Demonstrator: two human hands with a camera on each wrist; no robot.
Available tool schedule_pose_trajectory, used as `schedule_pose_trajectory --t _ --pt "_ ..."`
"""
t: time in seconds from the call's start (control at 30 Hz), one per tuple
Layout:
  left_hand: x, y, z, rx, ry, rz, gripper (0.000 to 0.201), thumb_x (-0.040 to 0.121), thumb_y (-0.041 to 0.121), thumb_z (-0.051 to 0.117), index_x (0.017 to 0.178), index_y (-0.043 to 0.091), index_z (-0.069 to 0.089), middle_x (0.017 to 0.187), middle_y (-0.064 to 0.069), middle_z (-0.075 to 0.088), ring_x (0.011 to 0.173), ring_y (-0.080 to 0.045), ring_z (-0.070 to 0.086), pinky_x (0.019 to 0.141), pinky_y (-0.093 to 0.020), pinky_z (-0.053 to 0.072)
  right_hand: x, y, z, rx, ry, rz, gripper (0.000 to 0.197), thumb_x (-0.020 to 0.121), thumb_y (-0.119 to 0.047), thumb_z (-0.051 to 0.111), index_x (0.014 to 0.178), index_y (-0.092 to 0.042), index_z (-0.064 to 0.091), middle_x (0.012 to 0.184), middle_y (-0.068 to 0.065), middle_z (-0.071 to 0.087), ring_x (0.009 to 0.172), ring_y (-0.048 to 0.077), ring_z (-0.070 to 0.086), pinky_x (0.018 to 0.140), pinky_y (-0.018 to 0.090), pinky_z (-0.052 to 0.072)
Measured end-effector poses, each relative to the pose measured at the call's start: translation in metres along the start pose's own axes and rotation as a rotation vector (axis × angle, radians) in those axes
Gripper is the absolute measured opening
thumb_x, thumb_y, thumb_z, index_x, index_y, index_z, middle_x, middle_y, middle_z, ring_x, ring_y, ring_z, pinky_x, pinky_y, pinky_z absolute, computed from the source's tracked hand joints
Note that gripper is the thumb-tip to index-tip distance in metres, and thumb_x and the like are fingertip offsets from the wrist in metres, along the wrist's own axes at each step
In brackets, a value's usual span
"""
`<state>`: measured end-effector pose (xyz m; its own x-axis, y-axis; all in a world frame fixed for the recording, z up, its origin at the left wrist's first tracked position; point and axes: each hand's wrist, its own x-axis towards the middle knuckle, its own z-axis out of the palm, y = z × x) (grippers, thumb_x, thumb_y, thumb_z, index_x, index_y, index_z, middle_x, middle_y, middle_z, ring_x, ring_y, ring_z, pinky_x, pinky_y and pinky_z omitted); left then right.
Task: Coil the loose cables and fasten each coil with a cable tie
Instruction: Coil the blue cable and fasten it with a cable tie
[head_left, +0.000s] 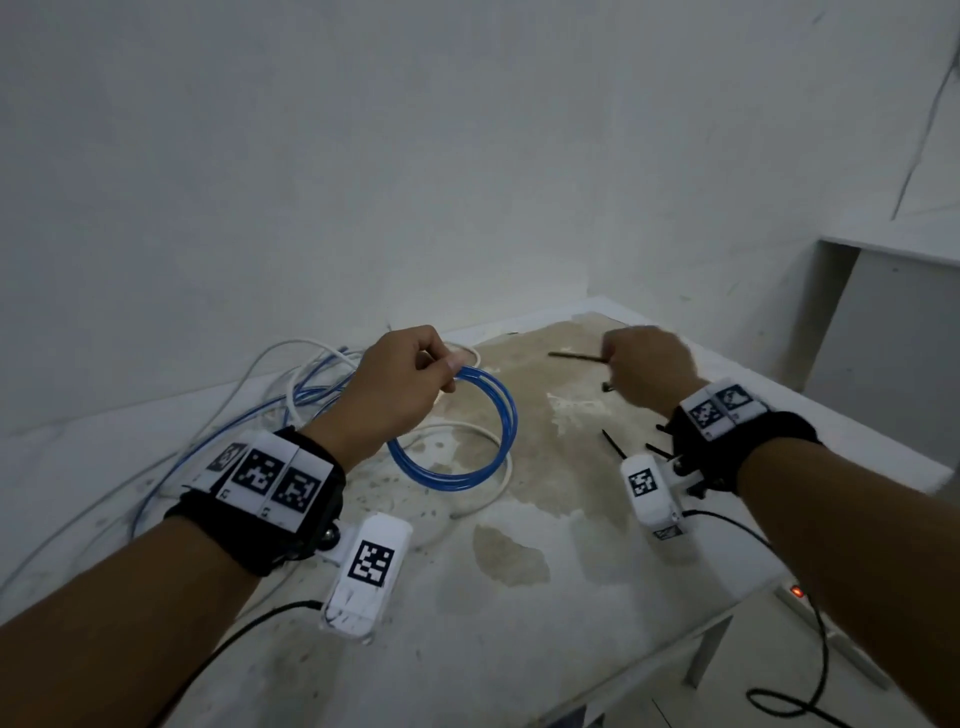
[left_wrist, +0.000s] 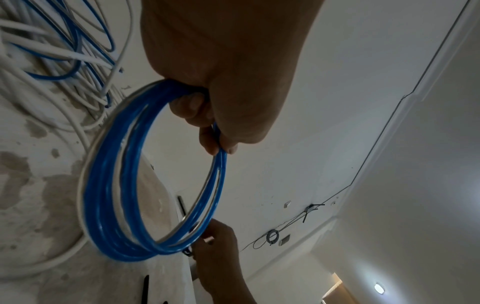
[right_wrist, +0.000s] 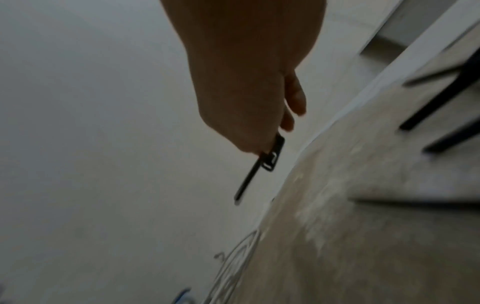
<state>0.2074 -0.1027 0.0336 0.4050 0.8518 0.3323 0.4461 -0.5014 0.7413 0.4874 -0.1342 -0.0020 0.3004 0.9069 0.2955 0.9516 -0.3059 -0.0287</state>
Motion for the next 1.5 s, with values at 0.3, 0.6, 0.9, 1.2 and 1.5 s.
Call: schedule_pose_trajectory --t 0.3,0.6,0.9,1.2,1.5 --pt "-0.02 -0.03 -0.044 0.043 0.058 -0.061 0.02 0.096 0.024 0.062 0.079 0.013 0.063 0.07 0.001 0.072 0.051 -0.006 0.054 0.059 -0.027 0.044 -0.008 -0.095 0.044 0.056 -0.351 -0.307 0.016 0.086 -0.022 0.068 0.095 -0.01 0.072 0.095 0.009 0.07 0.086 0.027 0.065 0.07 0.032 0.054" --pt "-0.025 -0.034 -0.045 -0.023 0.041 -0.069 0.017 0.097 0.018 0.06 0.085 0.006 0.063 0.073 -0.004 0.07 0.043 0.006 0.053 0.045 -0.006 0.035 -0.02 -0.099 0.029 0.203 -0.546 -0.042 0.04 0.089 -0.026 0.066 0.058 -0.008 0.048 0.055 0.006 0.047 0.048 0.019 0.047 0.045 0.025 0.041" --pt "-0.034 -0.034 -0.062 -0.026 0.033 -0.056 0.019 0.096 0.022 0.061 0.081 0.011 0.063 0.069 0.0 0.071 0.058 -0.029 0.059 0.056 -0.037 0.049 -0.007 -0.131 0.002 0.491 -0.267 -0.155 0.015 0.091 -0.005 0.062 0.081 -0.004 0.073 0.063 0.008 0.071 0.055 0.021 0.071 0.056 0.033 0.062" --pt "-0.05 -0.043 -0.084 0.01 0.026 -0.062 0.019 0.095 0.021 0.063 0.08 0.01 0.063 0.071 -0.003 0.072 0.076 -0.033 0.068 0.072 -0.042 0.055 -0.004 -0.209 -0.044 0.653 -0.343 -0.428 0.008 0.084 -0.004 0.069 0.079 -0.006 0.075 0.077 0.015 0.073 0.066 0.022 0.071 0.059 0.029 0.06" --pt "-0.069 -0.064 -0.105 0.065 0.082 -0.115 0.021 0.095 0.021 0.063 0.08 0.007 0.064 0.071 -0.001 0.072 0.045 0.004 0.051 0.047 -0.007 0.034 -0.005 -0.256 -0.066 0.736 -0.526 -0.516 0.001 0.082 -0.005 0.076 0.081 -0.004 0.075 0.068 0.008 0.068 0.06 0.013 0.063 0.058 0.02 0.052"
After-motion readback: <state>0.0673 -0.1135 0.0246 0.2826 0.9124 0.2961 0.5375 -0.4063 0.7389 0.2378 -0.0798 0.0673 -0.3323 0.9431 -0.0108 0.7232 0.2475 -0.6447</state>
